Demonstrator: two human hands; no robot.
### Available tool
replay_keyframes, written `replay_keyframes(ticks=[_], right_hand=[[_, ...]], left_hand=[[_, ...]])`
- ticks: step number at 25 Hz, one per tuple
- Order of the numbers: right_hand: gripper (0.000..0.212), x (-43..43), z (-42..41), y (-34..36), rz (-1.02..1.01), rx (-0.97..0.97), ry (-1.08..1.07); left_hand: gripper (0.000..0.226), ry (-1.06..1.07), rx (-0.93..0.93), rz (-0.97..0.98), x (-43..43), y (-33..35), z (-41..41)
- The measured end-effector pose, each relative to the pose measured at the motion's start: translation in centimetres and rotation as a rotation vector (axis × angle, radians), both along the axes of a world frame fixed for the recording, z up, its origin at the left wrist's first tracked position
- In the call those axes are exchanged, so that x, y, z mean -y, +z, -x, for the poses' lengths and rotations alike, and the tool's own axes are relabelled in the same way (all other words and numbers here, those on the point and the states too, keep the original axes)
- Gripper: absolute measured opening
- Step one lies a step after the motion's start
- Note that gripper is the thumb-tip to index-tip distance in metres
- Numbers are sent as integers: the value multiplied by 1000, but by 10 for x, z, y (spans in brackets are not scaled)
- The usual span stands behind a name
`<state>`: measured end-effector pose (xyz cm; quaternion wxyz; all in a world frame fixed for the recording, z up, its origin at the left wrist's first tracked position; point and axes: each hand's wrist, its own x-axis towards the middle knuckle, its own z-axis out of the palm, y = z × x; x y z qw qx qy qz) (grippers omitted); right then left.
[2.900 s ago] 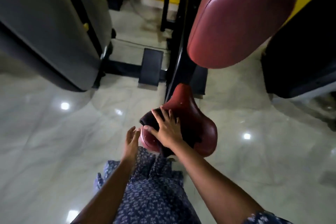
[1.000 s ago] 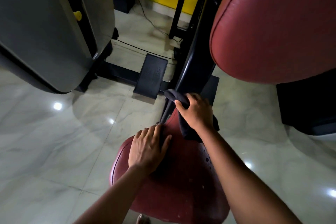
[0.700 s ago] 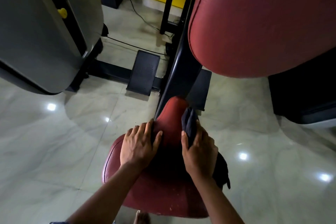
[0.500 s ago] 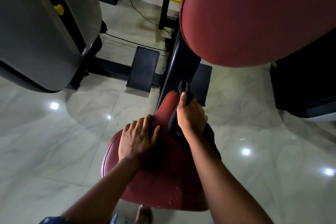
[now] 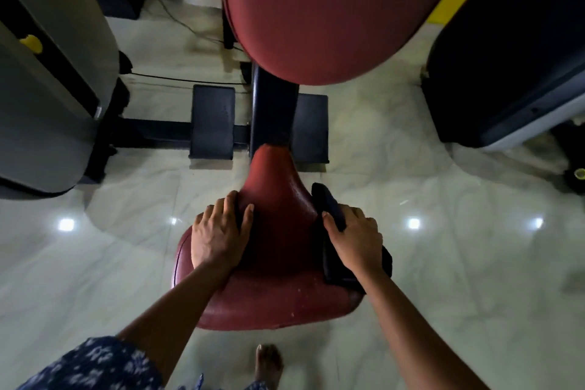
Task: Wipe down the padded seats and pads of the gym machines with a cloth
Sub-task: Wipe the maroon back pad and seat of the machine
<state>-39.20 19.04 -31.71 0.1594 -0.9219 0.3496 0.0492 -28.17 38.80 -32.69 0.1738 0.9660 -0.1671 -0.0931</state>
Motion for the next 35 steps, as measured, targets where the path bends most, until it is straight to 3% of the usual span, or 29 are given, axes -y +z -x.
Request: replay_keyframes(ticks=[4,8,12,15,20,24,26,29,31,33,35], right_hand=[[49,-15,39,-8,-279,140,-425],[55,-68,61,-10,-290,357,-857],[62,-149,36,-8,-458,633,-1451],[69,-199,5,-11,-458,708,-1590],[78,-267,-38,-7,-280,649,-1513],[67,-279,-9,-1,-332,655,-1384],[62,-270,8,12,-220,676,-1288],[60,-246,1,26,53,595,-961],[62,-231,-16,16,200,360,-655],[59,-217,-18,-5,297,161,-322],[59,-189,-8,-19,329,138,-128]], left_hand=[[51,-39,-54,23,-4,0,-3],[53,-69,-96,59,-6,-2,-5],[57,-193,-185,97,-15,-1,-15],[55,-262,-275,162,-29,-1,-27],[51,-236,-360,260,-55,-12,-30],[53,-287,-337,251,-70,-11,-23],[53,-281,-337,237,-72,-7,-21],[48,-186,-324,274,-64,-2,-13],[49,-112,-283,269,-60,-4,-8],[64,-120,-203,257,-61,-8,-2],[81,-116,-142,239,-59,-10,-1]])
